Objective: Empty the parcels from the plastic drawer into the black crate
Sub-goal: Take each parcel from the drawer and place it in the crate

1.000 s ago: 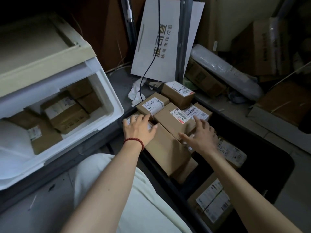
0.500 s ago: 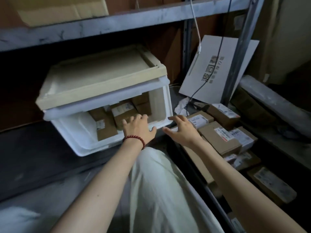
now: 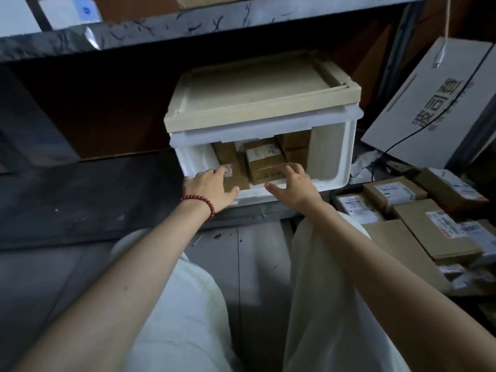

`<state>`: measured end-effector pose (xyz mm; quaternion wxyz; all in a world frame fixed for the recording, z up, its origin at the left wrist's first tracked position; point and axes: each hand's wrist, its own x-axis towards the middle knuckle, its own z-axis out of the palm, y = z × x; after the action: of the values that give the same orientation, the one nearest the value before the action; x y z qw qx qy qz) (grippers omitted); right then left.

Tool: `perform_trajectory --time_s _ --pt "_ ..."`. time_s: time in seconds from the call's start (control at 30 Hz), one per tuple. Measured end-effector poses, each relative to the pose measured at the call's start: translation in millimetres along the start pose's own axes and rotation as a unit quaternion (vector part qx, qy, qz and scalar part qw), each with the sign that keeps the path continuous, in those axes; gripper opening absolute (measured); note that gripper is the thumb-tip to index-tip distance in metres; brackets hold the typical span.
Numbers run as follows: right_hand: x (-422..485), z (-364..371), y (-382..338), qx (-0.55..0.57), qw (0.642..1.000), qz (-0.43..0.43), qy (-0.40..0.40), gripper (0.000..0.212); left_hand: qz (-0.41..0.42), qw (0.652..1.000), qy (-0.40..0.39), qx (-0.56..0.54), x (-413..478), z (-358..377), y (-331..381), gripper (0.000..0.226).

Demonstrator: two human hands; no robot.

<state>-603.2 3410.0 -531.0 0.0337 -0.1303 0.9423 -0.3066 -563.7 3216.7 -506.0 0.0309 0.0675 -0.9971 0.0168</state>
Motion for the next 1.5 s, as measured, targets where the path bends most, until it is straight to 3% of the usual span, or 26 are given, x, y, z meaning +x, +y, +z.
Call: perform_trajectory --time_s 0.23,0.47,0.63,0.8,1.03,1.27,1.43,1.5 --pt "17 9 14 0.024 0.999 -0.02 0.037 0.056 0.069 0.996 0.004 0.054 38 22 -5 0.061" --pt "54 24 32 -0.067 0.995 0.067 0.02 0.064 0.01 0.994 -0.107 -0.027 70 61 -8 0.064" --pt "96 34 43 -0.11 0.992 0.062 0.026 0.065 0.037 0.994 -0.097 -0.034 112 72 0 0.064" --pt "150 60 59 -0.103 0.99 0.098 0.014 0.068 0.019 0.995 -0.098 -0.028 164 95 16 0.062" --pt "208 86 94 -0.178 0.977 0.111 -0.033 0.081 -0.006 0.989 -0.136 -0.062 212 137 30 0.065" --pt "243 109 127 -0.116 0.985 0.126 -0.031 0.088 -0.027 0.979 -0.136 -0.147 244 177 29 0.073" --pt "263 117 133 0.084 0.986 0.135 -0.049 0.114 -0.075 0.949 -0.154 -0.266 254 190 49 0.067" --pt "272 116 133 0.148 0.978 0.144 -0.042 0.117 -0.113 0.913 -0.149 -0.363 258 191 56 0.064"
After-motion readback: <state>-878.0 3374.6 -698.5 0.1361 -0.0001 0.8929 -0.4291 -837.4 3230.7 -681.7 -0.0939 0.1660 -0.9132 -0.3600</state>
